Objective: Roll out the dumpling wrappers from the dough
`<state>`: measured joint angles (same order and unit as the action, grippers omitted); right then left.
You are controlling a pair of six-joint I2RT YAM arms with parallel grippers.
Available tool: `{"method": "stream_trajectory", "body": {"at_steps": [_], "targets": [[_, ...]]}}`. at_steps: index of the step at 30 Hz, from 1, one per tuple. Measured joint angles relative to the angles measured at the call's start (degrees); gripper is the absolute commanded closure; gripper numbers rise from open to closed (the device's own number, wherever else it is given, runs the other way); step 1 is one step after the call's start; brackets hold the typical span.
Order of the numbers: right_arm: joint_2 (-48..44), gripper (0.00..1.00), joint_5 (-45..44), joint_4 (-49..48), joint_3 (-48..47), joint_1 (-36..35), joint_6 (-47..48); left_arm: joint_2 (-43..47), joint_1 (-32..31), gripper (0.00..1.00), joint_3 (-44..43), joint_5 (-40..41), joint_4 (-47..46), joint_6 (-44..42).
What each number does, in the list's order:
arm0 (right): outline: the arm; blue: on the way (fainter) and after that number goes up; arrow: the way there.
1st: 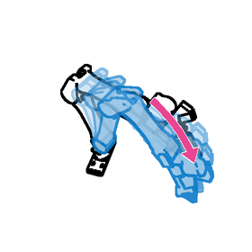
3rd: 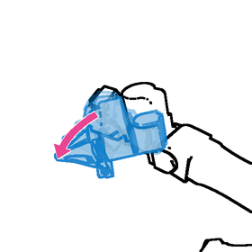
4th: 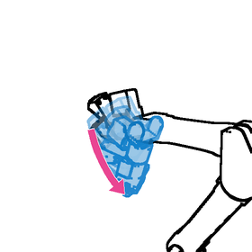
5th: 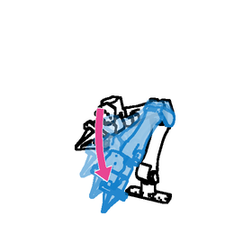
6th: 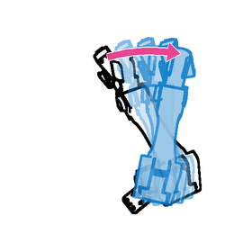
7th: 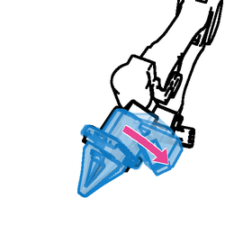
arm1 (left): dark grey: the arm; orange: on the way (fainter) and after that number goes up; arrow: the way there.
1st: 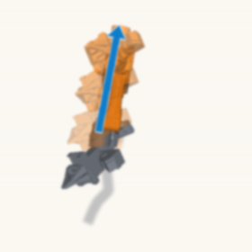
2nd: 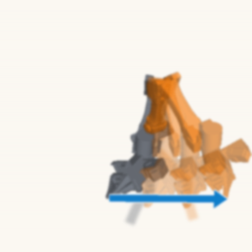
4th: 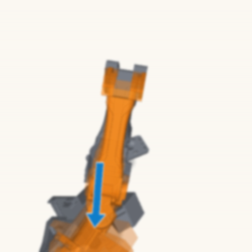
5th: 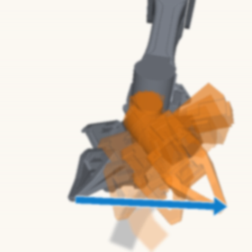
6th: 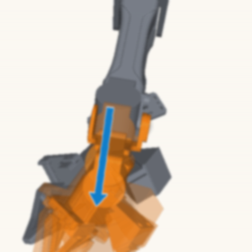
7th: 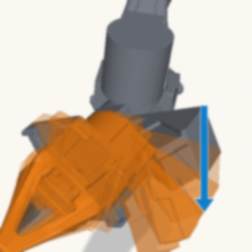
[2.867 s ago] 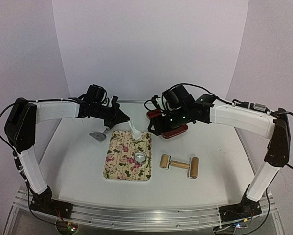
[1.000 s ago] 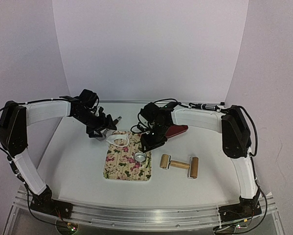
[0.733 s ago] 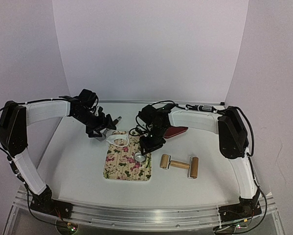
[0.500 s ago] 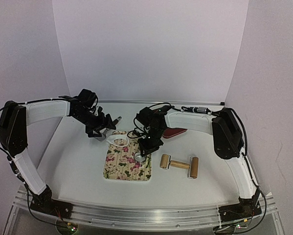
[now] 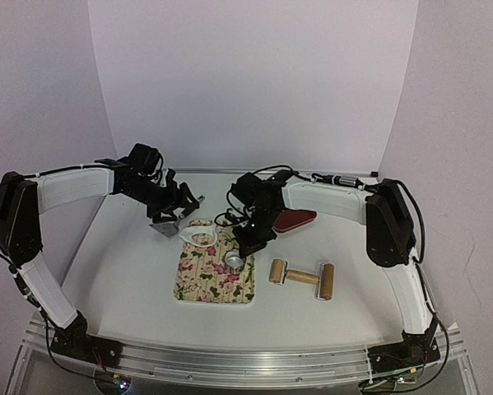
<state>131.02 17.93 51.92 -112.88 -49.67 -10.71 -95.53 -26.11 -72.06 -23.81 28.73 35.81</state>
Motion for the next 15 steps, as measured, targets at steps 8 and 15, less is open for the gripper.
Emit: {"method": "stream_trajectory", "body": {"at_steps": [8,15], "targets": [[-4.52,1.0,-0.2,0.18,-3.19,0.0,-1.45,-1.9,-8.16,0.19,-1.72,-2.6,-2.3,0.39],[-4.39,1.0,-2.01,2.95,-6.13,0.09,-2.61,-3.88,-10.57,0.26,-1.82,-2.79,-2.71,2.25]]}}
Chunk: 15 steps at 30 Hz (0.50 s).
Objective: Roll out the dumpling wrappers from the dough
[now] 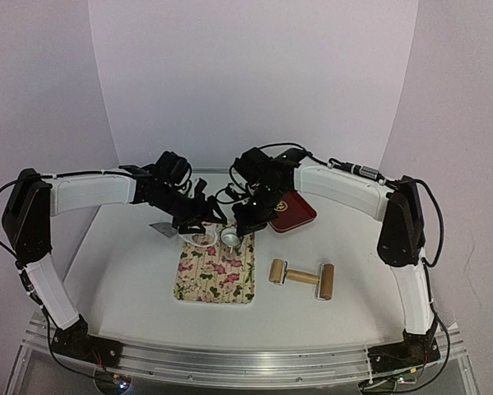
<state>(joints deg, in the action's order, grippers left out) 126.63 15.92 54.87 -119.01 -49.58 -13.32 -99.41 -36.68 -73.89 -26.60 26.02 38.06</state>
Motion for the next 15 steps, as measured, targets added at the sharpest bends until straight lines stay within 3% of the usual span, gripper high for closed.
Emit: {"method": "stream_trajectory", "body": {"at_steps": [8,15], "targets": [[0.17,1.0,-1.07,0.74,-2.04,-0.13,-1.31,-0.81,-2.43,0.32,-0.14,-0.27,0.1,0.75],[0.94,1.0,-2.3,1.32,-3.19,-0.13,-2.36,-5.12,-4.45,0.45,-4.3,2.83,4.46,1.11]]}}
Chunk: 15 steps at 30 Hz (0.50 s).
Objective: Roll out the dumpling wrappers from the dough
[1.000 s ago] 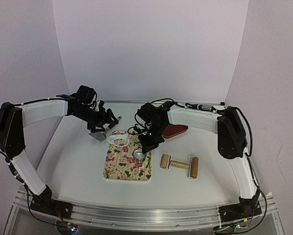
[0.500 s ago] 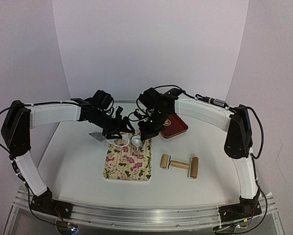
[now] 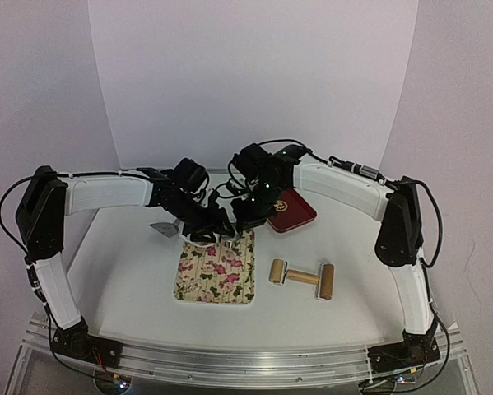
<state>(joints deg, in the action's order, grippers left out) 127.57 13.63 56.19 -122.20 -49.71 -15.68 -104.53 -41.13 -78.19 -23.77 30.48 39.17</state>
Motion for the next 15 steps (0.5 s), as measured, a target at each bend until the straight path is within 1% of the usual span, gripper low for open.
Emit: {"method": "stream_trajectory", "body": {"at_steps": [8,15], "targets": [[0.66,1.0,-0.92,0.44,-0.51,-0.58,-0.88,-1.28,-1.19,0.46,-2.17,4.29,5.0,0.07],[2.94,1.0,-0.66,1.22,-1.88,-1.54,-0.99,-3.74,-1.99,0.46,-2.39,5.66,7.53,0.07]]}}
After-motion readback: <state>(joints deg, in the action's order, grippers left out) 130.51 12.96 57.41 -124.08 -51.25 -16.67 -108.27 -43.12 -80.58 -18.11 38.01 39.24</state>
